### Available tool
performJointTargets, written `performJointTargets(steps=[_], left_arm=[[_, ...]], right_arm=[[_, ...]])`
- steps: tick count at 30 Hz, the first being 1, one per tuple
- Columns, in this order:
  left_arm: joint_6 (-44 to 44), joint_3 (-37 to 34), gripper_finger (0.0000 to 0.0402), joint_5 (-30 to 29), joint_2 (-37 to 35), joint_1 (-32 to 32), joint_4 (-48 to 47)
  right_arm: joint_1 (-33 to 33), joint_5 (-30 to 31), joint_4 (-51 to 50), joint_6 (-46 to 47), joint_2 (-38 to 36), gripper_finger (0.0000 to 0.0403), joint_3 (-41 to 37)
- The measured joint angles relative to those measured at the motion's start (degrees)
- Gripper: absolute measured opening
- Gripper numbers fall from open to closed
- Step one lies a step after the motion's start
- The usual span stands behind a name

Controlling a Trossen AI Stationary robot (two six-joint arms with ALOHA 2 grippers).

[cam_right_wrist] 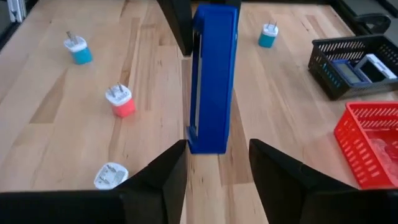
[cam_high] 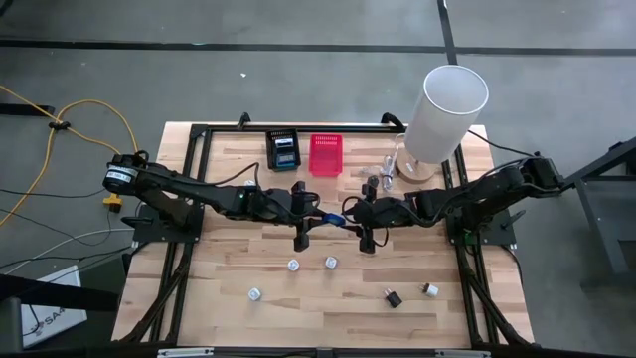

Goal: Pick & Place Office items
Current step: Put the blue digital timer into the black basket

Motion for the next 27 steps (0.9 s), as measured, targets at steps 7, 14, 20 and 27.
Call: performJointTargets(steps=[7,14,20,27], left_arm=[[0.02,-0.02,0.0061,0.02,0.00,-0.02,0.00],[0.02,0.00,0.0061,0.04,0.00,-0.02,-0.02],[0.04,0.00,0.0061,0.04,0.00,-0.02,0.00],[0.04,0.00,0.0061,0.07,0.00,-0.02,-0.02]], right_arm=[[0.00,0.00,-8.15,3.37,-0.48,0.0159,0.00],[0.00,-0.01,-14.34,6.05,-0.48,0.0159,-0.02],[0.00,-0.02,-13.99,5.96,-0.48,0.0159,-0.02],[0.00,-0.06,-13.52,5.85,-0.48,0.0159,-0.01]])
